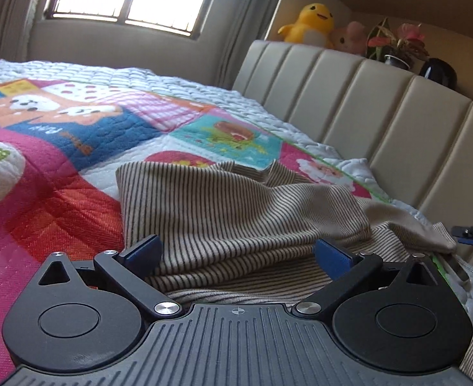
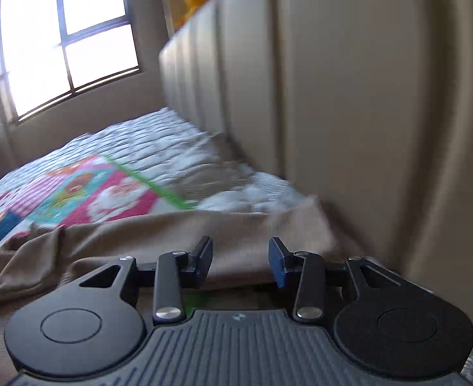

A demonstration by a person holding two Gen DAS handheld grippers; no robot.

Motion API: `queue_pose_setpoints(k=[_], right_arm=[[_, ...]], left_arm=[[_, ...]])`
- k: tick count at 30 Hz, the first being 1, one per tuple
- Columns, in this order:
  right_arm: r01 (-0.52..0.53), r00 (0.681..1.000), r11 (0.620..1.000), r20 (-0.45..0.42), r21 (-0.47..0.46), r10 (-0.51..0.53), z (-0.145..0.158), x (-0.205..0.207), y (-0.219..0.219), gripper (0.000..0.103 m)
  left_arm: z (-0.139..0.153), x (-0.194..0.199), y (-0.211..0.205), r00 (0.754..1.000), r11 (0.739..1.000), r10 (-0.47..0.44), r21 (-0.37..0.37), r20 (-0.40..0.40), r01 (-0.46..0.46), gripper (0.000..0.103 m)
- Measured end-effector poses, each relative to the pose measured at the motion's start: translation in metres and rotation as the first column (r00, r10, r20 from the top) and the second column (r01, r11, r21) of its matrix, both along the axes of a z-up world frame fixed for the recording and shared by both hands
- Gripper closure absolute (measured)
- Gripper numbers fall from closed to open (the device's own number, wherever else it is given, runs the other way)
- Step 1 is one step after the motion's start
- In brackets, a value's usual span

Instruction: Fold clothes

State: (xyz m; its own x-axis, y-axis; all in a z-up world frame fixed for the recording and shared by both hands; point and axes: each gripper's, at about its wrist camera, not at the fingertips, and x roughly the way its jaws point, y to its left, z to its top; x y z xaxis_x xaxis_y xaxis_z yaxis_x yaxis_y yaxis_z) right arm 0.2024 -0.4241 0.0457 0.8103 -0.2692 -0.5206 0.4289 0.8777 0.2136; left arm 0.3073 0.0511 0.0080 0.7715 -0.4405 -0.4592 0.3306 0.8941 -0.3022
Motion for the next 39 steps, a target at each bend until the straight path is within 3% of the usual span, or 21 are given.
queue_pose_setpoints(k=[3, 8, 12, 17, 21, 25, 29, 32, 35, 37, 39], right_arm=[[0.078, 0.997, 0.995, 0.017, 0.069, -0.079, -0.013, -0.003, -0.037, 0.065], [0.067, 0.998, 0.992, 0.008, 0.103, -0.068, -0.028, 0.011, -0.052, 0.065], [0.013, 1.000, 1.000, -0.005, 0.025, -0.013, -0.027, 0.020, -0.036, 0.080], [-0.068, 0.997, 0.991, 0.029, -0.112, 0.072, 0.020, 0.022, -0.006, 0.083], [-0.176, 0.978, 0.963, 0.073, -0.202, 0.195, 0.076, 0.034, 0.040, 0.083], [-0.326, 0.925, 0.897, 0.094, -0.300, 0.368, 0.123, 0.055, 0.120, 0.084], [-0.478, 0.835, 0.798, 0.092, -0.367, 0.543, 0.151, 0.078, 0.214, 0.084], [-0.562, 0.769, 0.719, 0.061, -0.410, 0.636, 0.157, 0.090, 0.276, 0.084], [-0.630, 0.712, 0.653, 0.022, -0.421, 0.701, 0.154, 0.101, 0.328, 0.085], [-0.667, 0.681, 0.618, -0.004, -0.416, 0.732, 0.149, 0.102, 0.356, 0.102], [-0.698, 0.655, 0.589, -0.031, -0.407, 0.755, 0.141, 0.102, 0.378, 0.103]], left_arm=[[0.000, 0.000, -0.001, 1.000, 1.000, 0.001, 0.003, 0.001, -0.001, 0.000], [0.001, 0.000, 0.000, 1.000, 1.000, 0.002, -0.007, 0.001, -0.002, 0.000], [0.001, -0.001, 0.002, 1.000, 1.000, 0.003, -0.016, 0.001, -0.003, 0.000], [0.000, -0.001, 0.008, 1.000, 0.998, 0.000, -0.061, 0.001, 0.000, 0.000], [-0.002, 0.000, 0.025, 1.000, 0.984, -0.013, -0.178, -0.006, 0.012, 0.000], [-0.002, 0.001, 0.043, 1.000, 0.959, 0.001, -0.283, -0.025, -0.008, 0.000], [0.001, 0.003, 0.067, 0.995, 0.922, 0.090, -0.372, -0.054, -0.103, 0.000], [0.006, 0.001, 0.093, 0.976, 0.881, 0.203, -0.422, -0.074, -0.215, 0.000], [0.009, 0.001, 0.122, 0.947, 0.823, 0.296, -0.471, -0.122, -0.318, 0.000], [0.007, 0.004, 0.138, 0.926, 0.791, 0.337, -0.484, -0.168, -0.375, 0.000], [0.003, 0.005, 0.148, 0.908, 0.766, 0.366, -0.489, -0.202, -0.417, 0.000]])
